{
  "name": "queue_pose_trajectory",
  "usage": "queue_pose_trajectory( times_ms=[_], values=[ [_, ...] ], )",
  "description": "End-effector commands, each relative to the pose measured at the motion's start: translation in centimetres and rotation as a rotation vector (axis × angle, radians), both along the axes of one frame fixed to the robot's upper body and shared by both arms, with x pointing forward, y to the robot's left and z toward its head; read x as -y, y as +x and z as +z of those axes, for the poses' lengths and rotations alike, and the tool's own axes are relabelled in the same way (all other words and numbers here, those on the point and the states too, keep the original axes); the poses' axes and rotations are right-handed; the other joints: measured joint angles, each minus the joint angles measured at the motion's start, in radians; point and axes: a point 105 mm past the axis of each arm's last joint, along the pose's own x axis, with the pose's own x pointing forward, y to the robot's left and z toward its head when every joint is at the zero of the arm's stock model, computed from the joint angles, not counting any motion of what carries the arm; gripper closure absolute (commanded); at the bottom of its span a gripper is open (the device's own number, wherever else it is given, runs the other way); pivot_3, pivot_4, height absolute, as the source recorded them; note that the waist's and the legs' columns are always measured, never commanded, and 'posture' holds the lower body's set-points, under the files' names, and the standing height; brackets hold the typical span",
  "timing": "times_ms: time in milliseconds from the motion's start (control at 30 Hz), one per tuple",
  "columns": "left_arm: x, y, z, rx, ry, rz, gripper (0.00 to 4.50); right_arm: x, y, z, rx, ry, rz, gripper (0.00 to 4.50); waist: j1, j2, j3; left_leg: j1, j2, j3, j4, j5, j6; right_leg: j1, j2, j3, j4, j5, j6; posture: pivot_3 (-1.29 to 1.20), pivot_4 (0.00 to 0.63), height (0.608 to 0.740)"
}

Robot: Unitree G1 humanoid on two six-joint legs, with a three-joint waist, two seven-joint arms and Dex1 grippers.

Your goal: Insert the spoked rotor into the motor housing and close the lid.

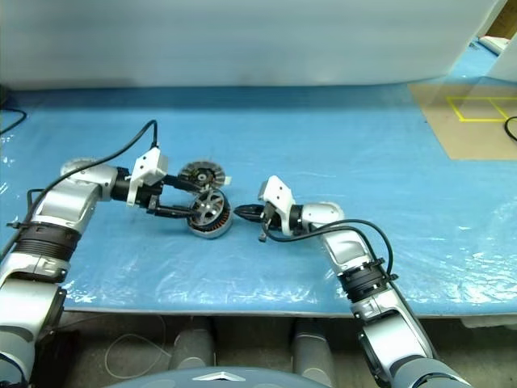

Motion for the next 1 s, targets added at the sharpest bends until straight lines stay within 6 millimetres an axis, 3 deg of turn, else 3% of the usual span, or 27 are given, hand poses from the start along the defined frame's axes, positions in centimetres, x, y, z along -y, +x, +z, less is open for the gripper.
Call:
queue_pose_trajectory(
  times_ms=[33, 167, 367, 1000],
  values=[
    [-0.3, -0.3, 1.4, 0.021, -0.049, 0.016, 1.18, 0.1, 0.1, 1.0, 0.041, 0.017, 0.006, 4.5, 0.0, 0.0, 0.0, 0.0, 0.0, 0.0, 0.0, 0.0, 0.0, 0.0, 0.0, 0.0, 0.0, 0.0, 0.0, 0.0, 0.15, 0.74],
    [-0.2, -0.5, 1.5, 0.009, -0.076, 0.029, 2.26, 0.0, 0.2, 1.0, 0.043, 0.014, 0.009, 4.5, 0.0, 0.0, 0.0, 0.0, 0.0, 0.0, 0.0, 0.0, 0.0, 0.0, 0.0, 0.0, 0.0, 0.0, 0.0, 0.0, 0.15, 0.74],
    [0.8, -0.4, 1.4, 0.014, -0.123, 0.045, 4.41, 0.0, 0.3, 1.0, 0.045, 0.013, 0.011, 4.5, 0.0, 0.0, 0.0, 0.0, 0.0, 0.0, 0.0, 0.0, 0.0, 0.0, 0.0, 0.0, 0.0, 0.0, 0.0, 0.0, 0.15, 0.74],
    [2.2, 1.0, 2.0, 0.069, -0.128, 0.056, 4.49, 0.1, 0.3, 1.0, 0.047, 0.011, 0.001, 4.5, -0.001, 0.0, 0.0, 0.0, 0.0, 0.0, 0.0, 0.0, 0.0, 0.0, 0.0, 0.0, -0.001, 0.0, 0.0, 0.0, 0.15, 0.74]
  ],
)
